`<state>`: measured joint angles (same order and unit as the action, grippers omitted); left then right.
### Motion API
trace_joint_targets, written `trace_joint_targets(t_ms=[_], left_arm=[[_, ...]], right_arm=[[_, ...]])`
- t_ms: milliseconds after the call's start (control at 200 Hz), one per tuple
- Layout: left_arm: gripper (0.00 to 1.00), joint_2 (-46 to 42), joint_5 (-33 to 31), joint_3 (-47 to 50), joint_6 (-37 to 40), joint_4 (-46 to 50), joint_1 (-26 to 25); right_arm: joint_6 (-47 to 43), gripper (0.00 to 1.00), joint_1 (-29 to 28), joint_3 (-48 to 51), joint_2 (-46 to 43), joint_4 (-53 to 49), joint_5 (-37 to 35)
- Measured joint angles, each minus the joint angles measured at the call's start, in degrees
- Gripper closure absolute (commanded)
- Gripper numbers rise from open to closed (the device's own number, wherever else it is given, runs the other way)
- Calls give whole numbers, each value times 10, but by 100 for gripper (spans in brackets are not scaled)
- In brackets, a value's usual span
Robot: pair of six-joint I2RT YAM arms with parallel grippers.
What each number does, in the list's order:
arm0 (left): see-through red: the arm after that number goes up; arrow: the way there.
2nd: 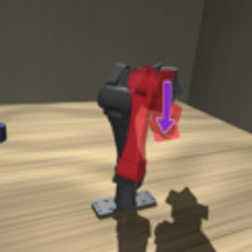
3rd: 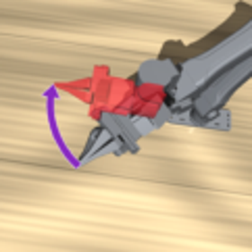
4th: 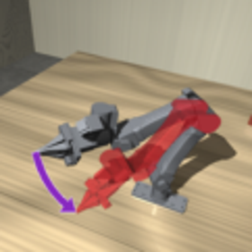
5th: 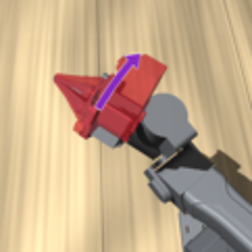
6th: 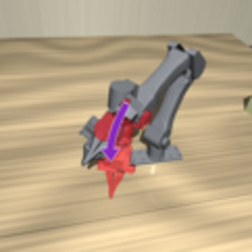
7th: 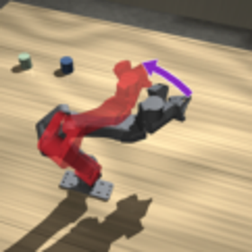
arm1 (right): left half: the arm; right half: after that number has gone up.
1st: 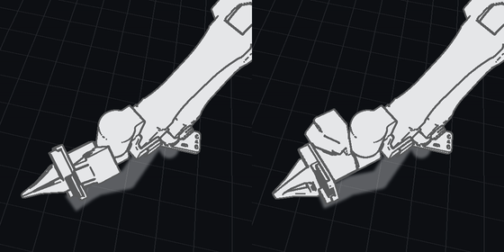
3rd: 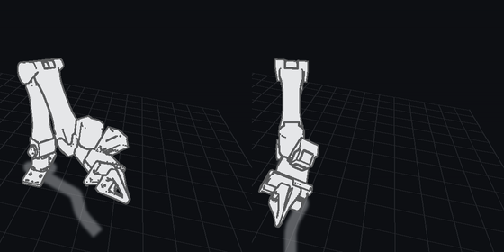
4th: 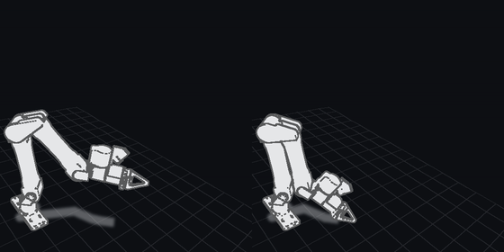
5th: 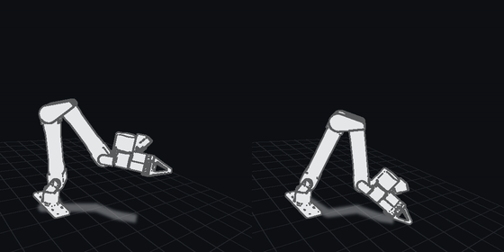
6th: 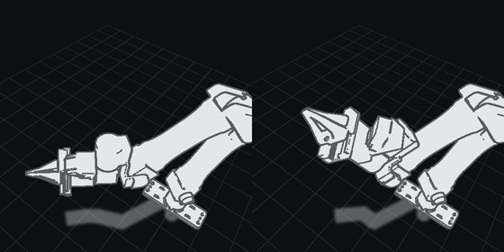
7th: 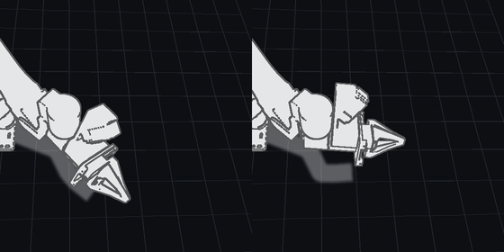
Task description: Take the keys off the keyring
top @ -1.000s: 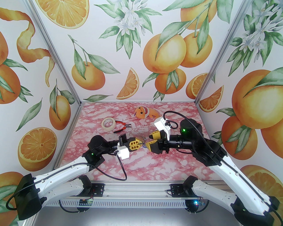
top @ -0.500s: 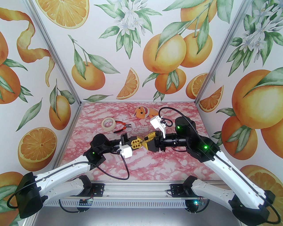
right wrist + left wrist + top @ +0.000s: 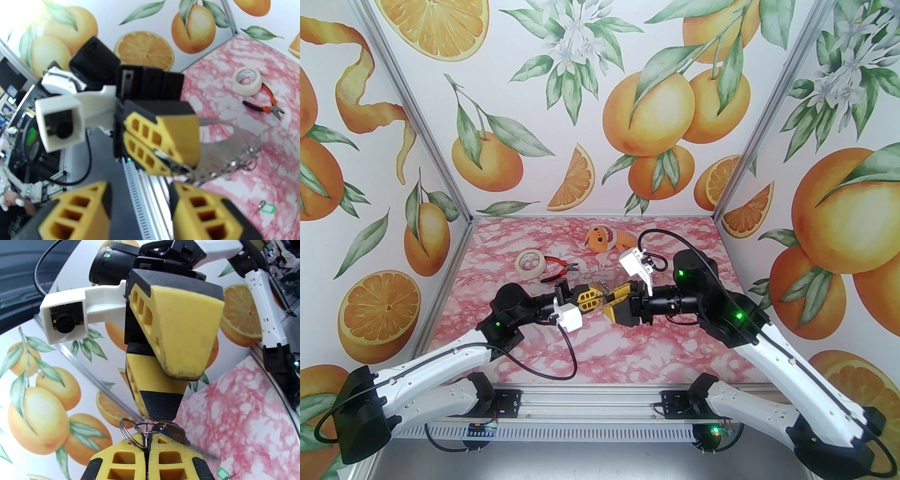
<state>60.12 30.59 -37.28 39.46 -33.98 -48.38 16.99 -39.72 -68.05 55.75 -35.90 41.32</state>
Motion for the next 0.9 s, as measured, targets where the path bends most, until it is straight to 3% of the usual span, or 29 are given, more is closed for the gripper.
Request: trace_joint_targets(t_ms=[315,901], left_arm=[[94,0,9,0,2,-1,0],[93,18,-3,-17,16,17,1]], right_arm=[[-11,44,0,-23,4,-16,-45],[-19,54,-23,-24,9,-34,-48]])
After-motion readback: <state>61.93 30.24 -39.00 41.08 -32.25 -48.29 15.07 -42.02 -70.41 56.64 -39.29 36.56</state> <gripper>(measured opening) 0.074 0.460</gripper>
